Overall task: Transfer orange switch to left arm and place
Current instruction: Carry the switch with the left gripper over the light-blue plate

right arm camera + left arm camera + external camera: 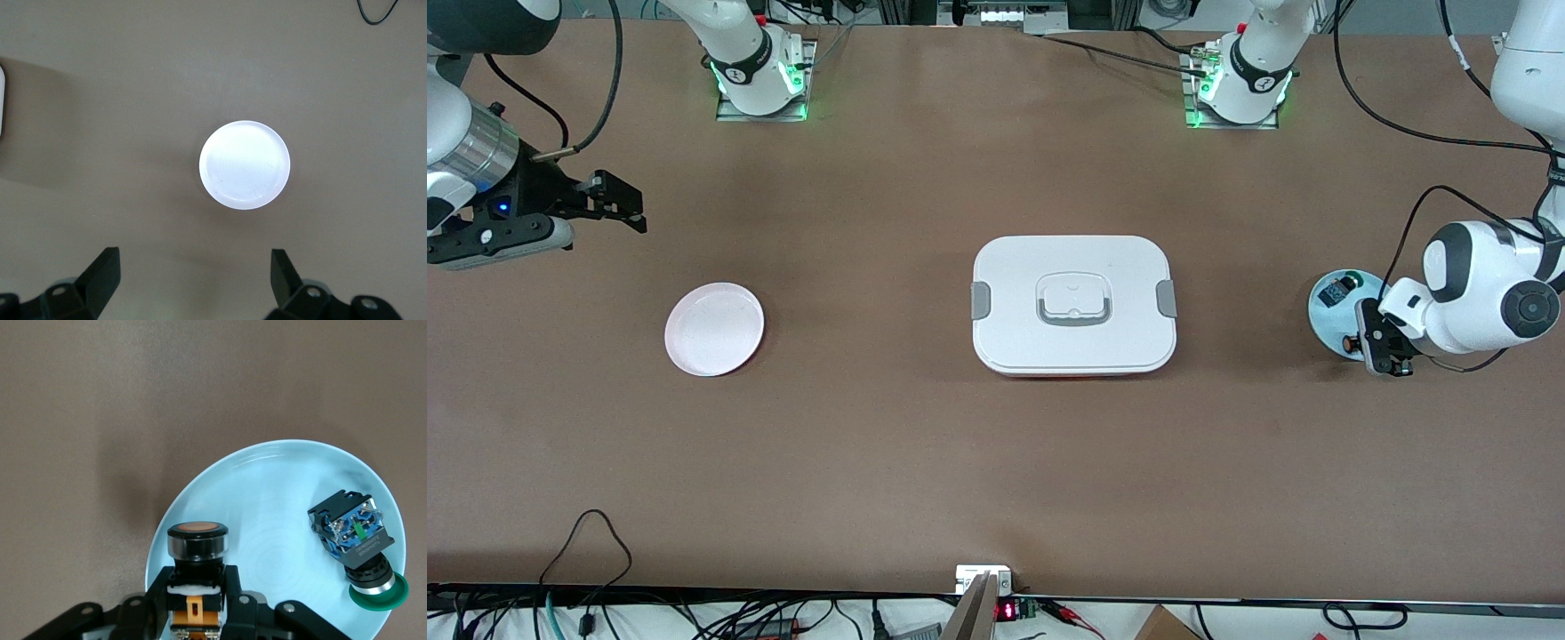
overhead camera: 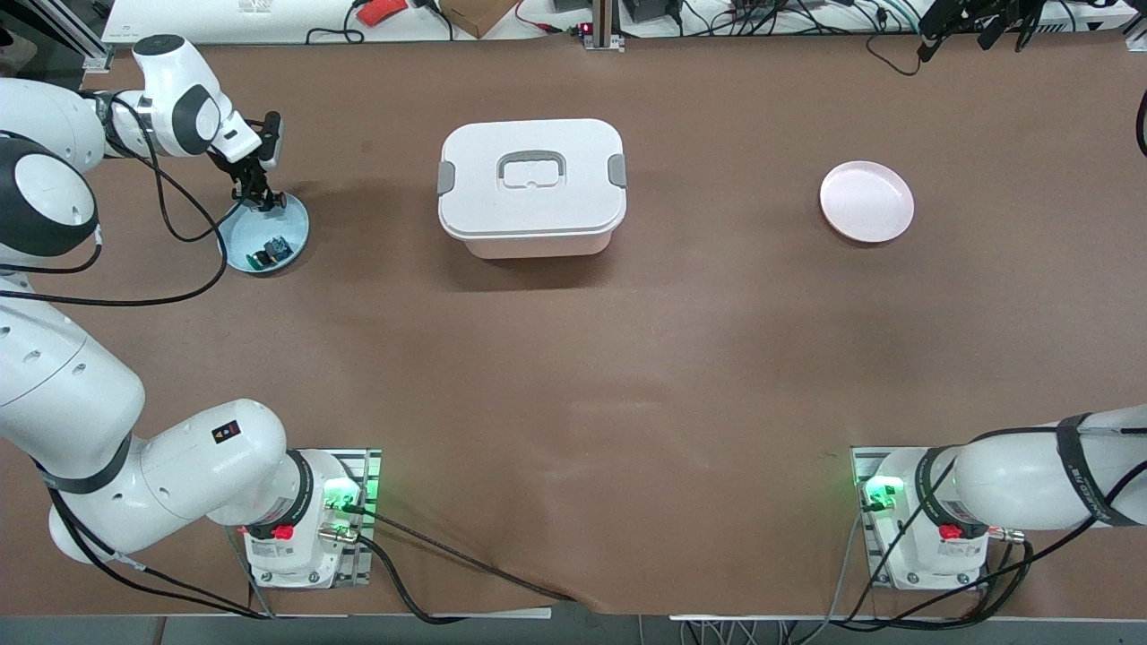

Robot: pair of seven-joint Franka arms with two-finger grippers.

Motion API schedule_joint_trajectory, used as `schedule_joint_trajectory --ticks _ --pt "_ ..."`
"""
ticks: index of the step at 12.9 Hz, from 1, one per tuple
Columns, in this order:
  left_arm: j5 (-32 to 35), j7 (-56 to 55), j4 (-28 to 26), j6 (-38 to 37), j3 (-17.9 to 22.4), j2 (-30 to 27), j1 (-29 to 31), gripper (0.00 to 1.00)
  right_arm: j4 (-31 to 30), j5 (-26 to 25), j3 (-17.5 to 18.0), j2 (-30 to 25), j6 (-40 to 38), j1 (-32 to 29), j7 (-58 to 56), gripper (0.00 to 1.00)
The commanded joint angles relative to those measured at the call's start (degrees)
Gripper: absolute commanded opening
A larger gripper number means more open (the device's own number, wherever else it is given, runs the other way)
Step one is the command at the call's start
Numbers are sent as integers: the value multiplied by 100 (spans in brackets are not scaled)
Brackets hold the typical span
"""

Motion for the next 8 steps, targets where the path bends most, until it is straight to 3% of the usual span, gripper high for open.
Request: schedule_joint_trajectory --ticks 1,5,8 --pt "136 326 -56 2 -139 -77 231 100 151 -209 80 62 -50 0 132 100" --pt "66 329 57 -638 -401 -445 161 100 222 -456 63 71 -76 229 123 100" --pt "31 -232 539 -1796 -753 -666 152 100 222 -448 63 71 -68 220 123 100"
